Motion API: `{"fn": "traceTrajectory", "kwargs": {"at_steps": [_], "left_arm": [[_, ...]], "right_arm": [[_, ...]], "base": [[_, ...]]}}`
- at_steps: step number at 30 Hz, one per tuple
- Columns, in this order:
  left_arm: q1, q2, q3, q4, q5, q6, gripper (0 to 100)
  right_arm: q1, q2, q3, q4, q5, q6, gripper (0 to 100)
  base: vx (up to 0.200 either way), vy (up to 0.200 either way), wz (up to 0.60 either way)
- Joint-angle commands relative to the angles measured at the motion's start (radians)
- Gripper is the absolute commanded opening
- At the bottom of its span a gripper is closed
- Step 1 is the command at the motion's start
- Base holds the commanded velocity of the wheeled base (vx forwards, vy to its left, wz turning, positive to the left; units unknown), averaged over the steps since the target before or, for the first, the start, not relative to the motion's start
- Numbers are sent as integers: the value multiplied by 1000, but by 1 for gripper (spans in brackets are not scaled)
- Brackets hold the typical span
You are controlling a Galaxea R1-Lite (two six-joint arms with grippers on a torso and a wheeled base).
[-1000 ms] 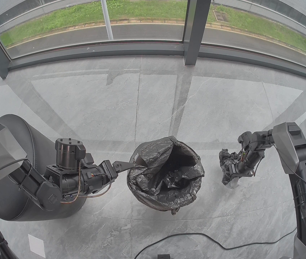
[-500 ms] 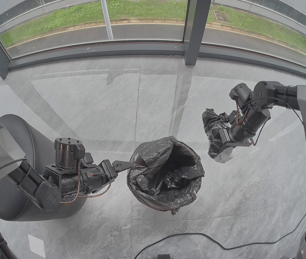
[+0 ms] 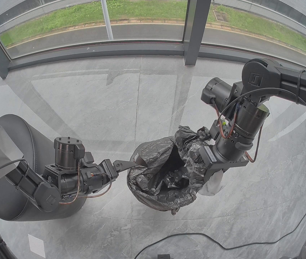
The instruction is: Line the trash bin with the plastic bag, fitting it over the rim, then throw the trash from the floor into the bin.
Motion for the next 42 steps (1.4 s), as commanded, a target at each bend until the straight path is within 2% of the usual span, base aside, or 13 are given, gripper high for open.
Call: {"fn": "traceTrajectory", "kwargs": {"at_steps": [1, 4, 7, 12, 17, 24, 25, 30, 35, 36, 38, 42], "left_arm": [[-3, -4, 2, -1, -1, -2, 100], [-4, -4, 2, 1, -1, -2, 100], [-4, -2, 2, 1, -1, -2, 100], [-6, 1, 2, -1, -1, 0, 100], [-6, 4, 0, -1, -1, -2, 100], [-9, 3, 0, -1, 1, -2, 100], [-9, 1, 0, 1, 1, 0, 100], [-9, -2, 2, 1, 1, 0, 100], [-9, -4, 2, -1, 1, 0, 100], [-9, -5, 3, 1, 1, 0, 100], [-9, -5, 3, -1, 1, 0, 100], [-15, 0, 3, 1, -1, -2, 100]], "right_arm": [[93, 18, 0, 37, 7, -22, 0], [107, 43, 0, 63, 7, -65, 0], [99, 78, 0, 58, 7, -71, 0], [42, 135, 0, -35, 7, -71, 0], [42, 142, 0, -107, 7, -85, 0], [54, 167, 0, -184, 41, -85, 0], [56, 173, 0, -193, 41, -82, 100], [54, 197, 0, -201, 41, -71, 100], [28, 194, 0, -144, 42, -76, 100], [15, 155, 0, -61, 45, -98, 100], [11, 128, 0, -20, 50, -108, 100], [30, 85, 0, 305, 59, -117, 100]], "base": [[0, 0, 0], [0, 0, 0], [0, 0, 0], [0, 0, 0], [0, 0, 0], [0, 0, 0], [0, 0, 0], [0, 0, 0], [0, 0, 0], [0, 0, 0], [0, 0, 0], [0, 0, 0]]}}
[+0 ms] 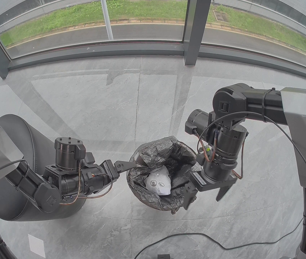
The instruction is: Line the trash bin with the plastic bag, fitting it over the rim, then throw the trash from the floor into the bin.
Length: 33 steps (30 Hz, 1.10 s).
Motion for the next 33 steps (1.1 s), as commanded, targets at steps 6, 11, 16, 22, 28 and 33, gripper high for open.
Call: {"fn": "traceTrajectory", "kwargs": {"at_steps": [6, 11, 16, 22, 28, 33], "left_arm": [[-12, -1, 3, 1, 0, -1, 100], [-10, 2, 1, 1, 0, -1, 100], [-10, 10, 1, 1, -1, -1, 100], [-21, 18, 1, 1, -1, -3, 100], [-21, 35, -3, -1, 0, -1, 100], [-21, 38, -3, -1, 0, -1, 100]], "right_arm": [[82, -116, 0, 261, 9, -28, 100], [197, -399, 0, 103, 9, -302, 100], [252, -778, 937, -951, -41, -335, 100], [174, -674, 1272, -1556, -196, -250, 100], [159, -410, 1229, -1878, -161, -98, 100], [125, -182, 1153, -2057, -161, -97, 100]], "base": [[0, 0, 0], [0, 0, 0], [0, 0, 0], [0, 0, 0], [0, 0, 0], [0, 0, 0]]}}
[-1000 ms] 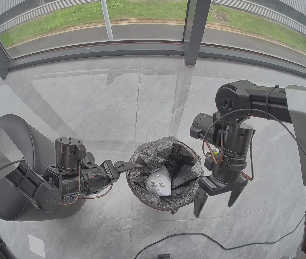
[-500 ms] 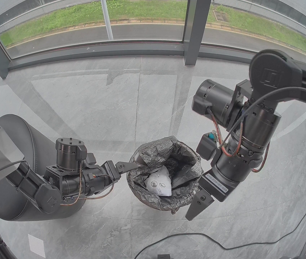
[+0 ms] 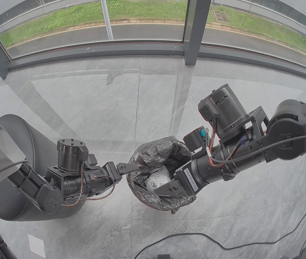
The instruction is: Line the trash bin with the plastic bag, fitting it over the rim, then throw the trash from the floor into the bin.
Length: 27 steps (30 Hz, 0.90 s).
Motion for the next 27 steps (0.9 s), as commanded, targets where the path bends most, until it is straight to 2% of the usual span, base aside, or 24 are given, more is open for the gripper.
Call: {"fn": "traceTrajectory", "kwargs": {"at_steps": [1, 6, 10, 16, 20, 27], "left_arm": [[-7, 30, -4, -2, 0, -1, 100], [-7, 30, -4, 0, 0, -1, 100], [-7, 36, -5, -2, 0, -1, 100], [-7, 39, -5, -2, 0, -1, 100], [-7, 45, -7, -2, 0, -1, 100], [-7, 46, -7, 0, 0, -1, 100]], "right_arm": [[-48, 299, 470, -1112, -80, 86, 100], [-85, 391, 384, -1113, -75, 92, 100], [-105, 440, 328, -1110, -77, 155, 100], [-126, 483, 305, -1112, -77, 182, 100], [-129, 526, 309, -1119, -69, 250, 100], [-129, 545, 299, -1115, -69, 258, 100]], "base": [[0, 0, 0], [0, 0, 0], [0, 0, 0], [0, 0, 0], [0, 0, 0], [0, 0, 0]]}}
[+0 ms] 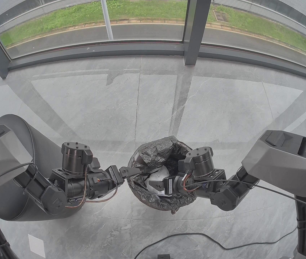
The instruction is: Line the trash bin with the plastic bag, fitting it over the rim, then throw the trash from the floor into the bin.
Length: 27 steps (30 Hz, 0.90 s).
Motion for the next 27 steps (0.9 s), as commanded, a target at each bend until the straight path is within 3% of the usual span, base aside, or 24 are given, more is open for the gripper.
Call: {"fn": "traceTrajectory", "kwargs": {"at_steps": [1, 12, 27], "left_arm": [[0, 6, 0, -1, 0, -1, 100], [-2, 8, 0, 1, 0, -2, 100], [-6, 14, -1, -1, 0, -1, 100]], "right_arm": [[-5, 54, -31, 3, 1, 0, 100], [-42, 155, -206, 69, 3, -9, 100], [-62, 227, -312, 79, -5, -28, 100]], "base": [[0, 0, 0], [0, 0, 0], [0, 0, 0]]}}
